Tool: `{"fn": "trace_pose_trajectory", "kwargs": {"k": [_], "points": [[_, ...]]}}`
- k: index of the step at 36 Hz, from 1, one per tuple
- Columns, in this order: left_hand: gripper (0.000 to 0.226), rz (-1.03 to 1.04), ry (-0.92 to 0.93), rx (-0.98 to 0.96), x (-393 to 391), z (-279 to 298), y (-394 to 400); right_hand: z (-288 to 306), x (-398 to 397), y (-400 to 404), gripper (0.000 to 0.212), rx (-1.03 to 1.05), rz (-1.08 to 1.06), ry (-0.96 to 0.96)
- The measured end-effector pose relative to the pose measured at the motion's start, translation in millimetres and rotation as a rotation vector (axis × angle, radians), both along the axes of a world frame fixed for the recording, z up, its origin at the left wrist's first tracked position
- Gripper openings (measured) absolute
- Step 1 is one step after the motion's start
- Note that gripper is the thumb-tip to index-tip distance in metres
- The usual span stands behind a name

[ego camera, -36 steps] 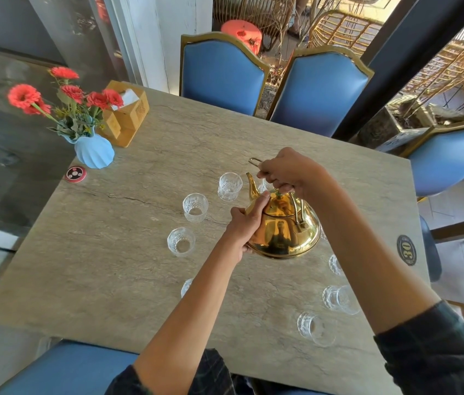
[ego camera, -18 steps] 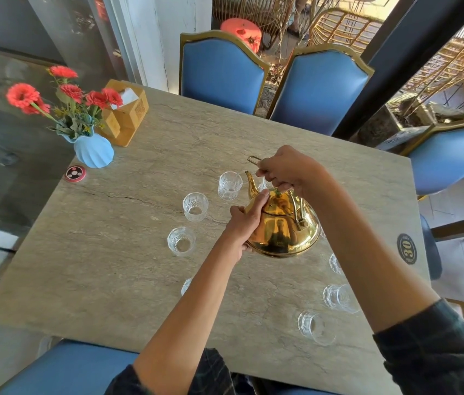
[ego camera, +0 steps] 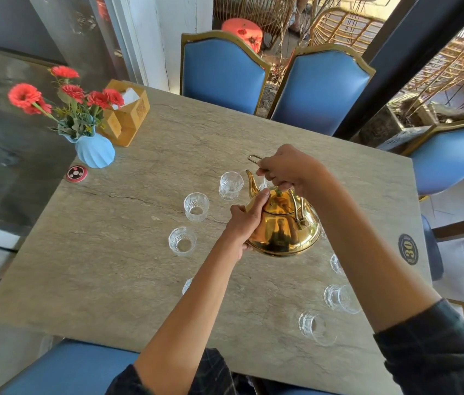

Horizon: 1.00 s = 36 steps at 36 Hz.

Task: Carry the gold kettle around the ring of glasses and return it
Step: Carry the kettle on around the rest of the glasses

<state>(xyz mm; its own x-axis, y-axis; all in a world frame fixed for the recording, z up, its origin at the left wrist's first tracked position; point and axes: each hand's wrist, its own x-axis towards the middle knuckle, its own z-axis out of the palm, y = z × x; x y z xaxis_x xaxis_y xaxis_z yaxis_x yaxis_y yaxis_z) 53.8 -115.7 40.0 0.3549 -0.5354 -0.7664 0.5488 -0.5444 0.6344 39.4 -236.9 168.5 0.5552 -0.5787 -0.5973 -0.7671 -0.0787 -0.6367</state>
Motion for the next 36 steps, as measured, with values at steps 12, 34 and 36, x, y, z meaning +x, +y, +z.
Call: {"fn": "trace_pose_trajectory", "kwargs": {"k": [12,34,36], "points": [[0.114,-0.016,-0.009,-0.006,-1,-1,0,-3,0,-1,0.019,0.006,0.005,0.012],[0.120,0.004,-0.181,-0.019,17,-11,16,-23,-20,19,0.026,-0.035,-0.080,-0.170],[0.114,0.007,-0.189,-0.018,17,-8,24,-21,-21,25,0.026,-0.025,-0.056,-0.188]]}}
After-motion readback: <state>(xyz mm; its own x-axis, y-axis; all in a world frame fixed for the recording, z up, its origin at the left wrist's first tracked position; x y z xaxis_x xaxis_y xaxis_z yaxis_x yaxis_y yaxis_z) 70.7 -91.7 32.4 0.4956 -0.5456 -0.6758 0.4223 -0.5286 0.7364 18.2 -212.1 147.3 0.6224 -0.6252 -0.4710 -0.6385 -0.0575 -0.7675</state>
